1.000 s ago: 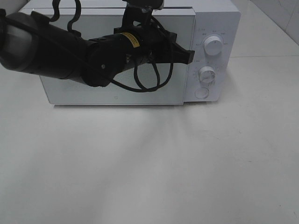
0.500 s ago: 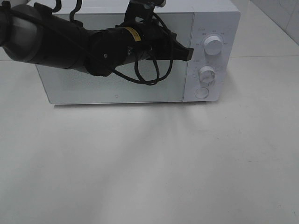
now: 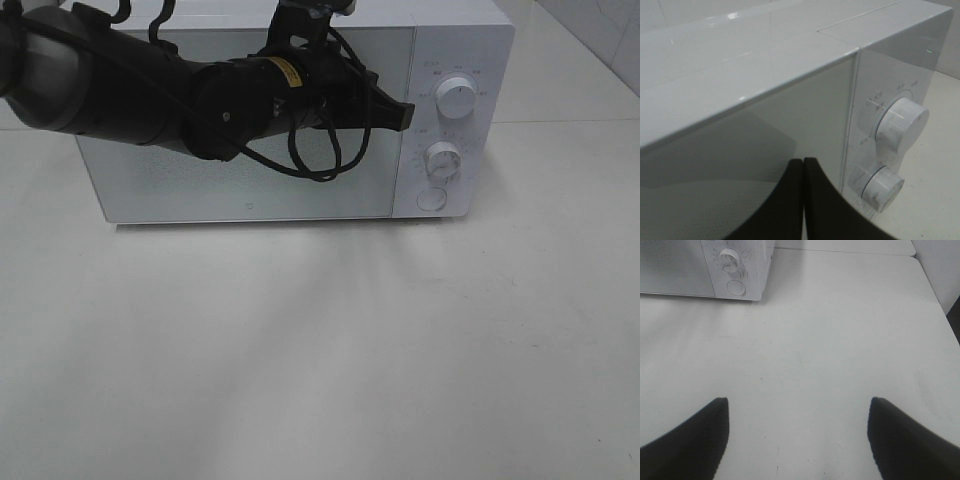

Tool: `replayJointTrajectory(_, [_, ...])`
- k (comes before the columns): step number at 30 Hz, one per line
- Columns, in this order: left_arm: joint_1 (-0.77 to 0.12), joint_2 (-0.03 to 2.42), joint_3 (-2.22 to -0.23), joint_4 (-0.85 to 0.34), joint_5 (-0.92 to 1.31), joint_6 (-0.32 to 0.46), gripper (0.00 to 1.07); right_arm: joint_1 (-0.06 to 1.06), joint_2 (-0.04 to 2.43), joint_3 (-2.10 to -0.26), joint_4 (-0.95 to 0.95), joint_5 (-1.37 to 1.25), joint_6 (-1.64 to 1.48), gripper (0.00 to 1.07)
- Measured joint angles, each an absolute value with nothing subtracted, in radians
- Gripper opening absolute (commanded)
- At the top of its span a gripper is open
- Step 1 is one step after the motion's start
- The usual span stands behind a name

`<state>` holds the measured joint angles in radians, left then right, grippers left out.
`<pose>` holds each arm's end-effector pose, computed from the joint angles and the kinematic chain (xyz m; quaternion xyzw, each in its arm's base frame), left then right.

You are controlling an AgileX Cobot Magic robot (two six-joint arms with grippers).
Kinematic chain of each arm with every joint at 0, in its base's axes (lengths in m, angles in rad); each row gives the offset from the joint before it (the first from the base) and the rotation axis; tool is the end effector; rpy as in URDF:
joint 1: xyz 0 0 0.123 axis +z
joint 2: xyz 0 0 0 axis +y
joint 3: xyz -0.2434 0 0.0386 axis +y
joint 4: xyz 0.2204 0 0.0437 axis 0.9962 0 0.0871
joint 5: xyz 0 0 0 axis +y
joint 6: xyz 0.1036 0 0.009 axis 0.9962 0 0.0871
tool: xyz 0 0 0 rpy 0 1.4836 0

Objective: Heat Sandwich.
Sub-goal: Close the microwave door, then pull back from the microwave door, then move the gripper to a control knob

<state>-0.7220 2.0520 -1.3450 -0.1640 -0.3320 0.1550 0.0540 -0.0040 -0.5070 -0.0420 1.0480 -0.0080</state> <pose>0.3356 -0.2881 0.1810 0.2684 0.7561 -0.1908 0.5656 0.0211 -0.0027 0.2613 -0.0255 0.8464 -0.0088 0.5318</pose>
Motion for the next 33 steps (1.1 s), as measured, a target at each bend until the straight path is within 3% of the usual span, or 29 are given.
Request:
replayJointTrajectory(11, [-0.734, 2.013, -1.289, -0.208, -0.371, 0.155, 0.0, 0.054, -0.004, -0.507, -0.042, 1.048, -0.008, 0.75])
replayJointTrajectory(26, [-0.827, 1.829, -1.011, -0.226, -0.388, 0.152, 0.01, 0.054, -0.004, -0.507, -0.042, 1.048, -0.008, 0.75])
replayJointTrajectory(29, [-0.827, 1.793, -0.98, -0.226, -0.361, 0.151, 0.09, 0.054, -0.004, -0.507, -0.042, 1.048, -0.008, 0.75])
replayJointTrajectory(30, [-0.827, 1.758, -0.957, -0.226, -0.311, 0.151, 0.28, 0.054, -0.004, -0.507, -0.042, 1.048, -0.008, 0.75])
replayJointTrajectory(32, [-0.827, 1.728, -0.942, -0.226, -0.257, 0.151, 0.57, 0.054, -0.004, -0.507, -0.042, 1.048, -0.008, 0.75])
replayJointTrajectory(33, [-0.827, 1.728, -0.942, -0.226, -0.257, 0.151, 0.57, 0.054, -0.004, -0.507, -0.042, 1.048, -0.008, 0.75])
